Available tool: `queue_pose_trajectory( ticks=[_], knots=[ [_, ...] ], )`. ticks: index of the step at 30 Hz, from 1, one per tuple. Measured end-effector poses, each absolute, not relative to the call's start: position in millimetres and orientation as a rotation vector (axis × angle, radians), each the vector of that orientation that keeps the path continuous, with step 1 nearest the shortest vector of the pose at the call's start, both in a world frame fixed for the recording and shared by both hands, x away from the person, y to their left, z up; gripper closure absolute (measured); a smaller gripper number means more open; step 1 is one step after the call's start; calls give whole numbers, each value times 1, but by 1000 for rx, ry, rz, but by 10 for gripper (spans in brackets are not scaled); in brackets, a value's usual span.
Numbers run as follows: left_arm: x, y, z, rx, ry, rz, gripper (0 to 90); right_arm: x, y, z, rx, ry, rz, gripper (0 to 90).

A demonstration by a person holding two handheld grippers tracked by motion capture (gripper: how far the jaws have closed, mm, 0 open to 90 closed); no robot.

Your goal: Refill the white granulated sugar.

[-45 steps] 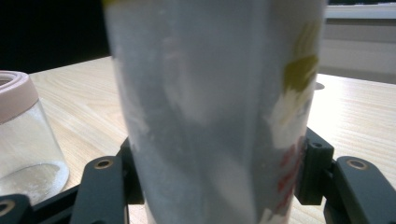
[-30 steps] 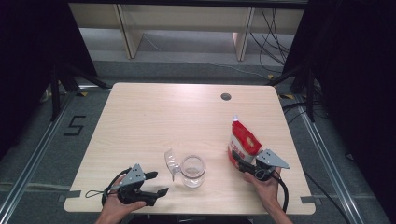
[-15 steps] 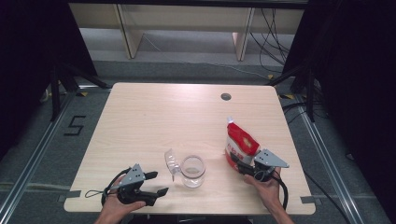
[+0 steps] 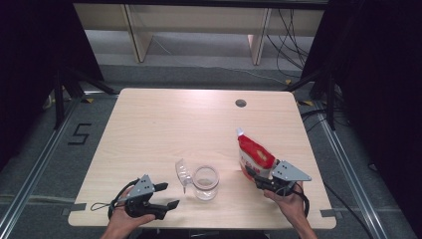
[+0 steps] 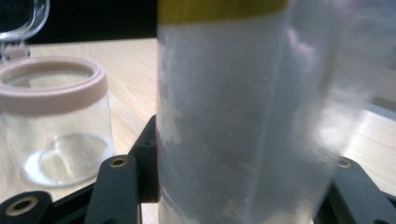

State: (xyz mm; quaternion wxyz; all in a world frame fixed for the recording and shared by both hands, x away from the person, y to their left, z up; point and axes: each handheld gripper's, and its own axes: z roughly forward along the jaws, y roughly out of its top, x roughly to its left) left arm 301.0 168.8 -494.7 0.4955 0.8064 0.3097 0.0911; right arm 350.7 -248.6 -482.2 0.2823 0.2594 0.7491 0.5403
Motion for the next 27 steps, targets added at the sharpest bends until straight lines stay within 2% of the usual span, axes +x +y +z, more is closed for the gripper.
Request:
queue_pose_trajectory(
  ticks=[27],
  knots=[
    [303,171,-496,1968,751,230,267,329,-239,-458,353,2063,1176,466]
  ],
)
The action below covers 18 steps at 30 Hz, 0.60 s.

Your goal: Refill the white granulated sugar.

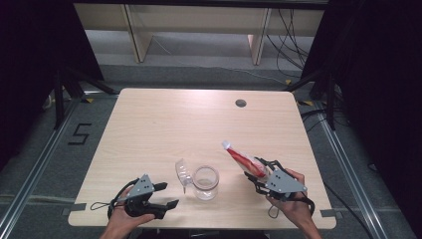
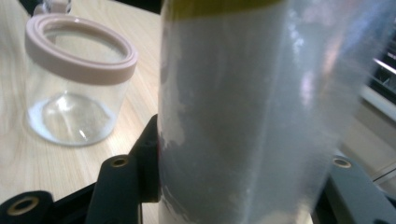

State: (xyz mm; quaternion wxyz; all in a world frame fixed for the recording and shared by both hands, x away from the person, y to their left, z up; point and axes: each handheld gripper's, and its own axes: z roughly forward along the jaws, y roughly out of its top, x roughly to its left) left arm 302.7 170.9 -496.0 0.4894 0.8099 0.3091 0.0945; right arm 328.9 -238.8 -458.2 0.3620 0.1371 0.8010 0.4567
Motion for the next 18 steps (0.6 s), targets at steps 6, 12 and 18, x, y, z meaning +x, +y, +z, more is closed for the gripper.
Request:
queue_pose_trajectory(
  ticks=[6,12,18],
  knots=[
    [302,170,-497,1954,765,217,264,327,-238,-455,296,2066,1119,467],
    [302,170,-497,1952,772,219,255,325,-236,-453,211,2072,1032,468],
    [302,170,-497,1963,776,223,251,326,-235,-454,153,2074,967,469]
  ],
)
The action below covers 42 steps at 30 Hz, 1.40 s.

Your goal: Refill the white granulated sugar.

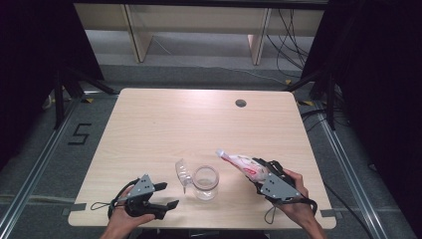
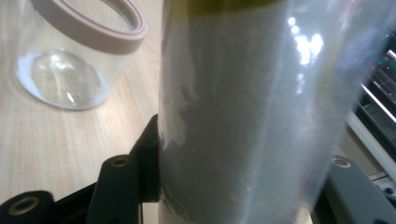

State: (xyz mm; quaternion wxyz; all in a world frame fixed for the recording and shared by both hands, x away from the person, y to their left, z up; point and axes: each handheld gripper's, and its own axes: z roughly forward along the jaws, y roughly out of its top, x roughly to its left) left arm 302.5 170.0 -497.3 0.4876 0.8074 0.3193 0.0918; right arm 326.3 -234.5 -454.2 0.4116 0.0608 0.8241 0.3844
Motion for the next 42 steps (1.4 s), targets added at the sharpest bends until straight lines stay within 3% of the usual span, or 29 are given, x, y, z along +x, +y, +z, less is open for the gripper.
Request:
queue_pose_trajectory(
  ticks=[42],
  knots=[
    [303,169,-501,1983,778,223,253,326,-215,-447,-222,2051,609,476]
  ],
)
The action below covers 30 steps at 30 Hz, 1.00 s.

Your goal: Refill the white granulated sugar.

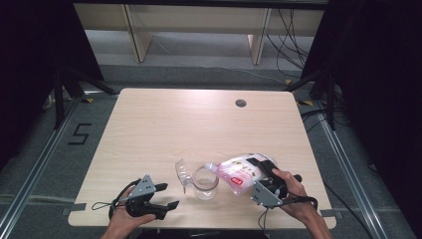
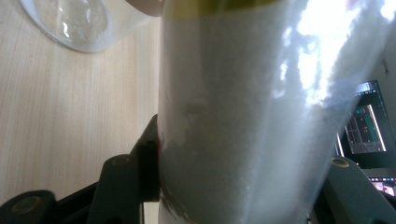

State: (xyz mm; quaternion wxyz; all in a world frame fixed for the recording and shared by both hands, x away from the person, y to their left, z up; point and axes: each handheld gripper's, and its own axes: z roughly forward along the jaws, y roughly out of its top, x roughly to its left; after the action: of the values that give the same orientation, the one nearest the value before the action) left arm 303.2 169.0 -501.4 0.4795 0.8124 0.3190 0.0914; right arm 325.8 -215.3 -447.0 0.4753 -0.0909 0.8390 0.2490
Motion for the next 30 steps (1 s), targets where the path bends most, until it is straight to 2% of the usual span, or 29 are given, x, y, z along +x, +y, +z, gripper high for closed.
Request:
queue_pose_trajectory(
  ticks=[30],
  knots=[
    [304,170,-501,2004,770,236,250,317,-205,-442,-384,1983,374,482]
  ],
)
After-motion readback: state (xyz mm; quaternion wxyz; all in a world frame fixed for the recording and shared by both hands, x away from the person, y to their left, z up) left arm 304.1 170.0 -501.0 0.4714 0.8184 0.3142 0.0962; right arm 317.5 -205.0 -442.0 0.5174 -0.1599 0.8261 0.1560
